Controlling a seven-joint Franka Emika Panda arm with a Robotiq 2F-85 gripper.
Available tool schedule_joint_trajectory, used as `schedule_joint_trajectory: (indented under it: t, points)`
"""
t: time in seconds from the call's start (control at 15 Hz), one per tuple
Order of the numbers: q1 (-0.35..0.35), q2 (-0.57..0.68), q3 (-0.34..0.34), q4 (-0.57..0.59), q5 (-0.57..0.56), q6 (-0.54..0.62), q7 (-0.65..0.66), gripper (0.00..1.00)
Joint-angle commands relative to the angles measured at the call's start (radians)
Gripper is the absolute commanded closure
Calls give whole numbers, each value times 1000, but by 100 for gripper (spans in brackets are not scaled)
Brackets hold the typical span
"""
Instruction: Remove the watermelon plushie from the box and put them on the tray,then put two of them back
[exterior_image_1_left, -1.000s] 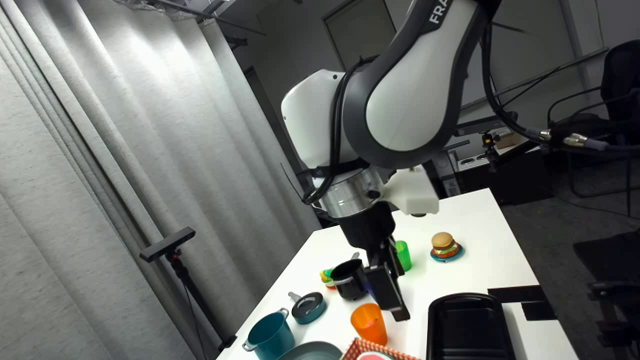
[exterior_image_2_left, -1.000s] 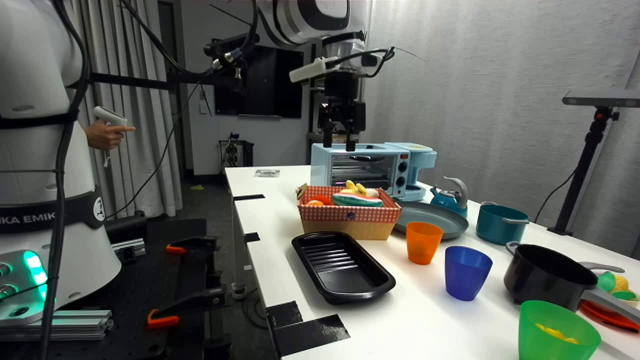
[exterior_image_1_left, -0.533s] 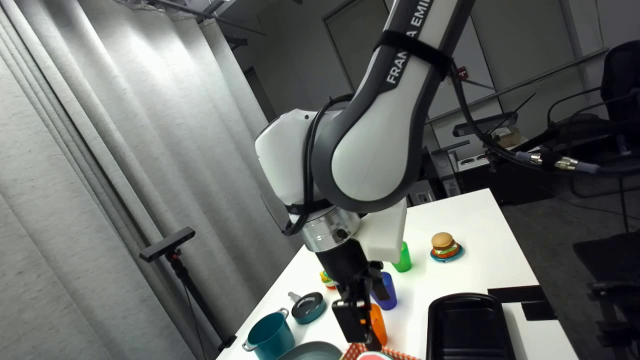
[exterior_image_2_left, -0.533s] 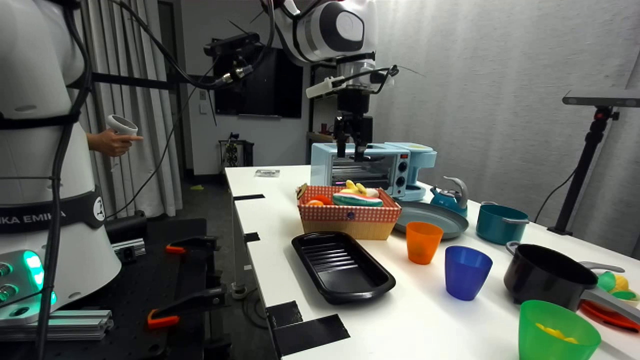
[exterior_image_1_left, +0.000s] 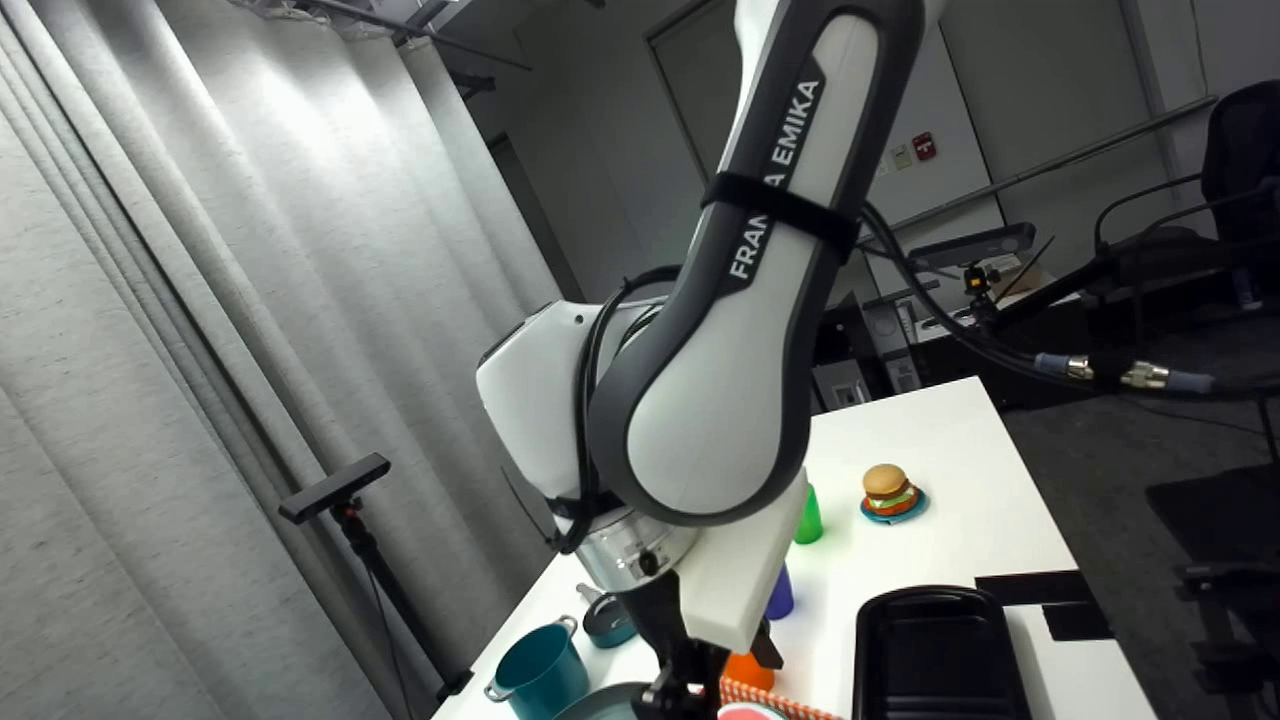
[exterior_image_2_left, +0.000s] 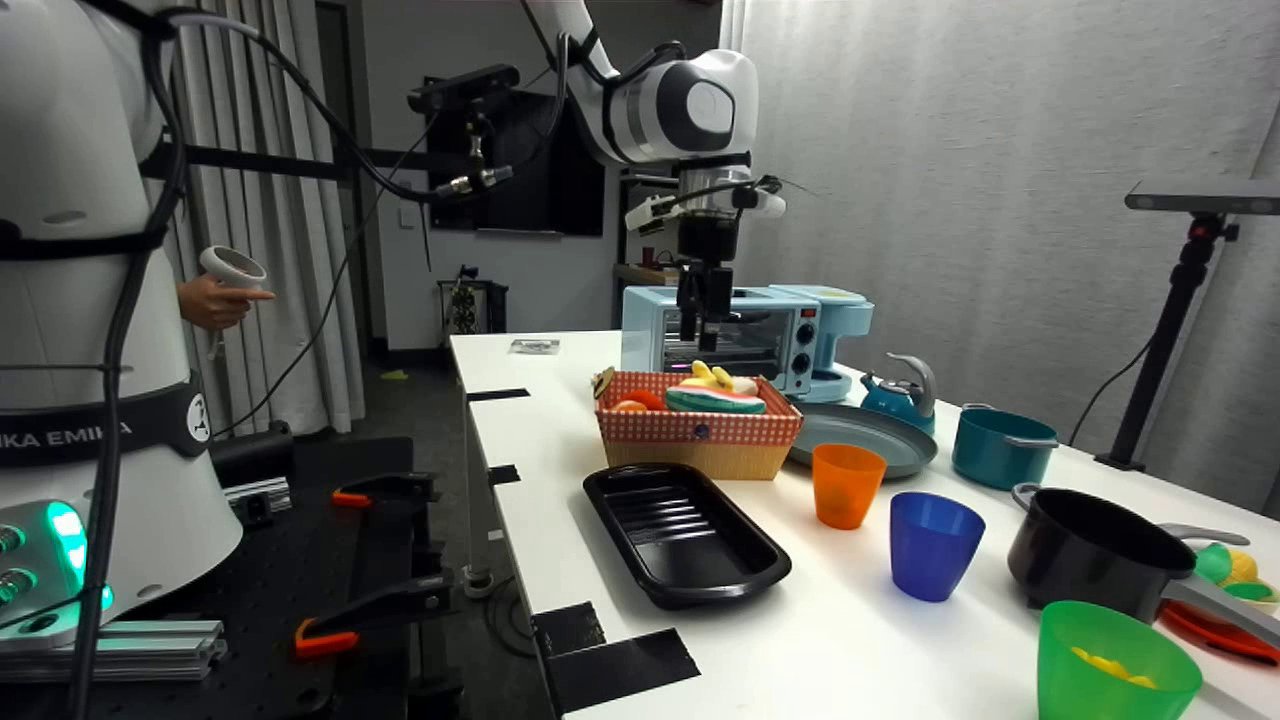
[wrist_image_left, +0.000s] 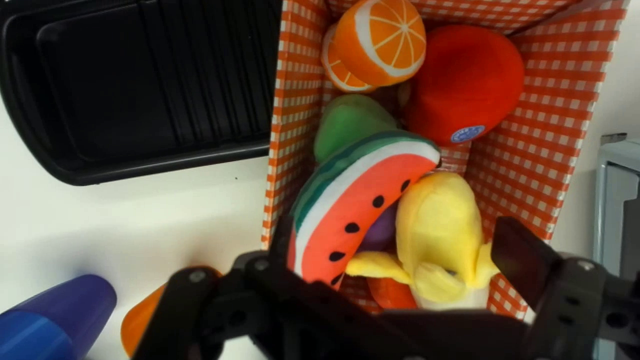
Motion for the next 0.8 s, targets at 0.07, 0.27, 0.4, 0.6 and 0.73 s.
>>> schedule_joint_trajectory:
  t: [0.07,0.27,0.4,0.6,0.73]
  points:
    - [20,31,-55,21,-1,-1,68,0]
    - [12,40,-80,19,7,3,83,0]
    - [20,56,-88,35,8,-3,105,0]
    - [25,69,-90,39,6,-6,124,0]
    - [28,79,-90,42,5,-8,132,0]
